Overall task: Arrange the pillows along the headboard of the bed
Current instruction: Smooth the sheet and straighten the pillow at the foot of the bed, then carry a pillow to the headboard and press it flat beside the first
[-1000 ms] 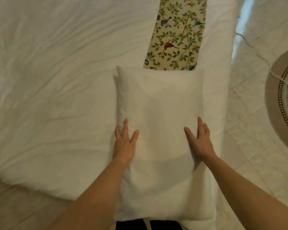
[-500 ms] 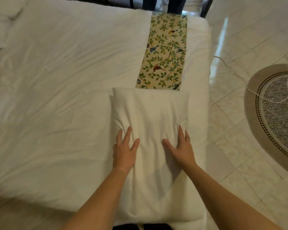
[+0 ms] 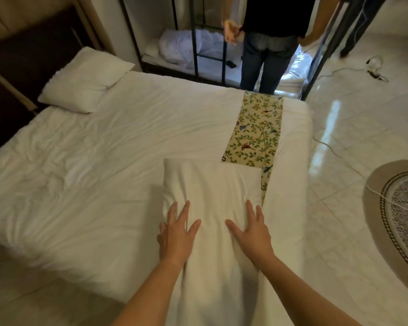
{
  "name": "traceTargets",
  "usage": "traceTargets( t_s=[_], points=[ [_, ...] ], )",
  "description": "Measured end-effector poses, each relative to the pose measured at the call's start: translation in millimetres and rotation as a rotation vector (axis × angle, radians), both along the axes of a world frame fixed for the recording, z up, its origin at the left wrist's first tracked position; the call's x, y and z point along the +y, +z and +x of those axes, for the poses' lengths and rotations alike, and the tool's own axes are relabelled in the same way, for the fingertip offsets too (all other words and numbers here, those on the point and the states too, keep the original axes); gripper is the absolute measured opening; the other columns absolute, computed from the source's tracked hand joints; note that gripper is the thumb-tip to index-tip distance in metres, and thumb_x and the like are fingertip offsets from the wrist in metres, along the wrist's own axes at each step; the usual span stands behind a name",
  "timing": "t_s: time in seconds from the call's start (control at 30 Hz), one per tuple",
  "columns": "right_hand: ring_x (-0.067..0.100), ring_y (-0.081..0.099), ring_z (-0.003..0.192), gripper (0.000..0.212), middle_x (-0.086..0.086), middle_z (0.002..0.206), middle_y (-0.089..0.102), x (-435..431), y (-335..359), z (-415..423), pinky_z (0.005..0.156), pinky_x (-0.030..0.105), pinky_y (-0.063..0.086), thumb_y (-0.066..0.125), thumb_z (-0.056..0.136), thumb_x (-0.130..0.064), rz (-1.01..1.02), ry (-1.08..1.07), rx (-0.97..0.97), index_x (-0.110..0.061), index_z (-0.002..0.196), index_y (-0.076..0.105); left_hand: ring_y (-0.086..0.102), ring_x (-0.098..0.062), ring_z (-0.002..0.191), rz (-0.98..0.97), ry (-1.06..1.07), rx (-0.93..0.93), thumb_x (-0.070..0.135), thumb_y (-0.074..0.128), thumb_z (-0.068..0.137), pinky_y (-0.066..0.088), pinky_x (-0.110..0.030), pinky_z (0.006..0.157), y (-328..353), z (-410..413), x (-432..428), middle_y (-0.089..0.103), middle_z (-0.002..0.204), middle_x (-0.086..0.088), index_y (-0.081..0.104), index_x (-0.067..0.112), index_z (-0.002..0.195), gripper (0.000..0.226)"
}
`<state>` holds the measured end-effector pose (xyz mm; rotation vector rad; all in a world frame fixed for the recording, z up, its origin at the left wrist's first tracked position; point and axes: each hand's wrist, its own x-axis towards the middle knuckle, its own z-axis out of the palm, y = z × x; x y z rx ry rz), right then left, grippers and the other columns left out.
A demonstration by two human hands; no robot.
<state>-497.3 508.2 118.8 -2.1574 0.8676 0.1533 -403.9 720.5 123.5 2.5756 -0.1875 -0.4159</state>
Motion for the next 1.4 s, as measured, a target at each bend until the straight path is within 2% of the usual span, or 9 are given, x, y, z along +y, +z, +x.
traceTargets(
  t_s=[0.13,0.27,0.43,0.77,1.0,1.4],
  points=[
    [0.033,0.025,0.156,0.105,-0.005,0.176,0.002,29,30,10,0.121,0.059,0.032,0.047,0.079,-0.094,-0.033,0.058,-0.049,-0.049,0.165,0.004,0.035,-0.033,0.137,-0.016,0.063,-0.027,0.071,0.05,0.096,0.036,-0.053,0.109,22,-2,34,0.009,0.17,0.02,0.025,0.062,0.154,0.064],
    [0.032,0.023,0.157,0.101,-0.009,0.176,0.001,58,58,23,0.121,0.055,0.031,0.049,0.082,-0.09,-0.073,0.111,-0.097,-0.052,0.164,0.005,0.035,-0.032,0.137,-0.05,0.111,-0.057,0.07,0.049,0.096,0.035,-0.053,0.11,40,3,64,0.008,0.169,0.02,0.025,0.061,0.154,0.064],
    [0.036,0.039,0.15,0.096,-0.008,0.176,-0.001,105,83,49,0.116,0.054,0.041,0.046,0.085,-0.088,-0.163,0.173,-0.09,-0.045,0.165,0.015,0.036,-0.032,0.137,-0.101,0.14,-0.083,0.071,0.049,0.096,0.035,-0.052,0.11,53,23,114,0.008,0.169,0.02,0.027,0.061,0.153,0.062],
    [0.04,0.04,0.148,0.094,-0.008,0.176,0.009,272,118,126,0.118,0.056,0.037,0.043,0.083,-0.09,-0.21,0.177,-0.072,-0.047,0.164,0.018,0.034,-0.032,0.142,-0.122,0.139,-0.146,0.074,0.046,0.095,0.036,-0.052,0.113,78,94,282,0.011,0.17,0.013,0.026,0.06,0.154,0.063],
    [0.04,0.043,0.146,0.09,-0.002,0.175,0.015,390,134,187,0.117,0.057,0.038,0.052,0.087,-0.081,-0.146,0.229,-0.071,-0.042,0.163,0.025,0.028,-0.031,0.146,-0.128,0.2,-0.16,0.074,0.047,0.095,0.029,-0.055,0.118,100,145,407,0.008,0.171,0.012,0.027,0.06,0.153,0.063],
    [0.04,0.047,0.143,0.09,0.001,0.174,0.018,486,139,291,0.115,0.056,0.04,0.054,0.087,-0.078,-0.141,0.361,-0.083,-0.038,0.163,0.028,0.029,-0.034,0.145,-0.107,0.347,-0.15,0.072,0.049,0.095,0.028,-0.061,0.116,99,214,504,0.01,0.17,0.012,0.03,0.058,0.154,0.064]
  ],
)
